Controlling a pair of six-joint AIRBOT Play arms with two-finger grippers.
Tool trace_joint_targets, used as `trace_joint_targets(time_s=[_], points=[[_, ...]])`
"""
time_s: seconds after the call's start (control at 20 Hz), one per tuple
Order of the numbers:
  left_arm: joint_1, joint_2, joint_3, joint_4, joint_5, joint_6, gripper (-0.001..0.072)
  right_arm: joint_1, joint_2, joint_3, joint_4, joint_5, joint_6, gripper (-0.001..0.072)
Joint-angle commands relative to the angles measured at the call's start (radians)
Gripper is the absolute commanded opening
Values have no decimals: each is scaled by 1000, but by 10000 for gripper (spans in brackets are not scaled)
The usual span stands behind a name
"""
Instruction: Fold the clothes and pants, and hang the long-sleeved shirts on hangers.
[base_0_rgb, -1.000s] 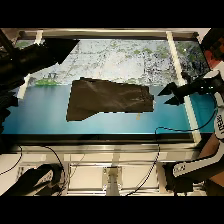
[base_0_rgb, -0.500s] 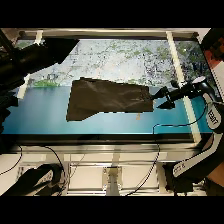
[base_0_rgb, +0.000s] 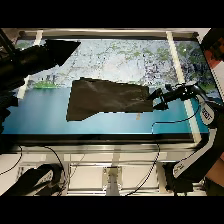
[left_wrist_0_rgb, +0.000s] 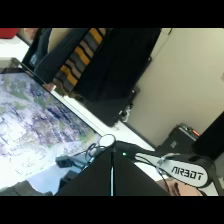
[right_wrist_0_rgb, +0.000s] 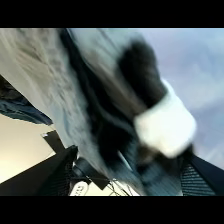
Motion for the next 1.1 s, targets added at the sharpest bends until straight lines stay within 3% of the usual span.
trace_joint_targets(time_s=[0.0,0.25,0.4,0.5,0.55,0.85,1.05], points=[[-8,1,0,0,-17,0,6,43,-32,1,63,-71,-2,691],[-28,0,0,0,-17,0,6,109,-51,2,65,-151,-2,671],[-27,1,0,0,-17,0,6,114,-50,2,66,-165,-2,146],[-27,1,0,0,-17,0,6,114,-50,2,66,-164,-8,104],[-27,1,0,0,-17,0,6,114,-48,2,65,-164,-10,17],[-27,1,0,0,-17,0,6,114,57,3,42,-182,-9,13],[-27,0,0,-16,-17,0,7,114,222,3,-169,-249,24,12]])
